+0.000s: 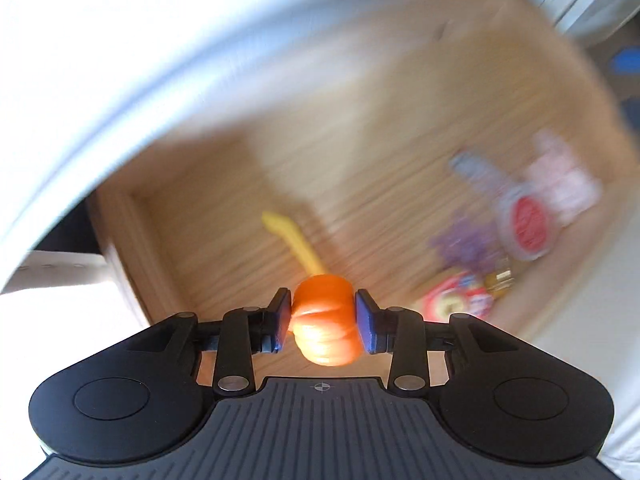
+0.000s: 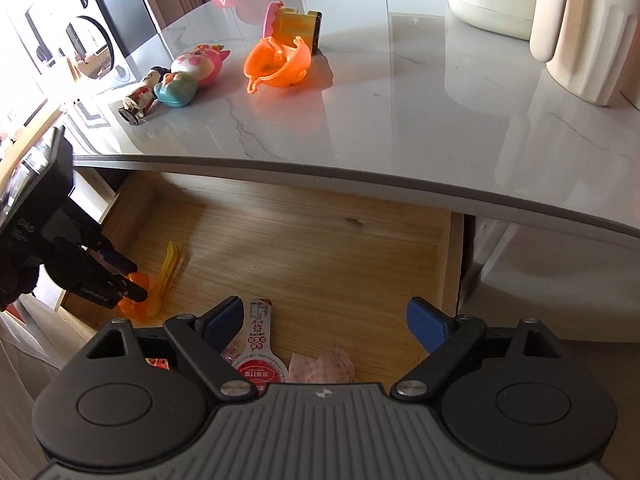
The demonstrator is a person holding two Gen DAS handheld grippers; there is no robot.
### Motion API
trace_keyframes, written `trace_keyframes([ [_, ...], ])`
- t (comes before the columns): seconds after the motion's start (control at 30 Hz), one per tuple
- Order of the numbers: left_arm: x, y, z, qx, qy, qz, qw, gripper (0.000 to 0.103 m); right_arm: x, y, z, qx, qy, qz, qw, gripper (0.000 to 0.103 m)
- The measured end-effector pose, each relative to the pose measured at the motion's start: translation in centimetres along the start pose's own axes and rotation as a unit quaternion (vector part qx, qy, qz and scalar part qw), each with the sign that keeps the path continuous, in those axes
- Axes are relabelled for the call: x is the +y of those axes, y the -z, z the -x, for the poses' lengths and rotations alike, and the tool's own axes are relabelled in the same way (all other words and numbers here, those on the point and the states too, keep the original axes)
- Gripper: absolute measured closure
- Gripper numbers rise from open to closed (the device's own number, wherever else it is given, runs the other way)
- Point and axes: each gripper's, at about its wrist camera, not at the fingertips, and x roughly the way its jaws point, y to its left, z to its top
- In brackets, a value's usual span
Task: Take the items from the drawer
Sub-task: 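Reach into the drawer and grasp the orange pumpkin with the left tool, then lift the pumpkin with the left tool while the right tool reaches into the drawer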
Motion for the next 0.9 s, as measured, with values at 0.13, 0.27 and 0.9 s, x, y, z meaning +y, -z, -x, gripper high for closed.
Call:
trace_keyframes([
  [0.13, 0.2, 1.3, 5.0, -0.102, 0.055, 0.055, 0.9918, 0.064, -1.2, -0.1, -1.1, 0.035, -0.015, -0.039, 0.999, 0.014],
  [0.27, 2.2, 4.2, 6.1, -0.176, 0.121, 0.127, 0.9686, 0.064, -1.0, -0.5, -2.6, 0.090, -0.040, -0.066, 0.993, 0.015],
  [0.9, 3.7, 7.4, 6.1, -0.214, 0.114, 0.156, 0.9574, 0.064, 8.7, -1.5, -12.2, 0.337, -0.026, 0.033, 0.941, 0.024],
])
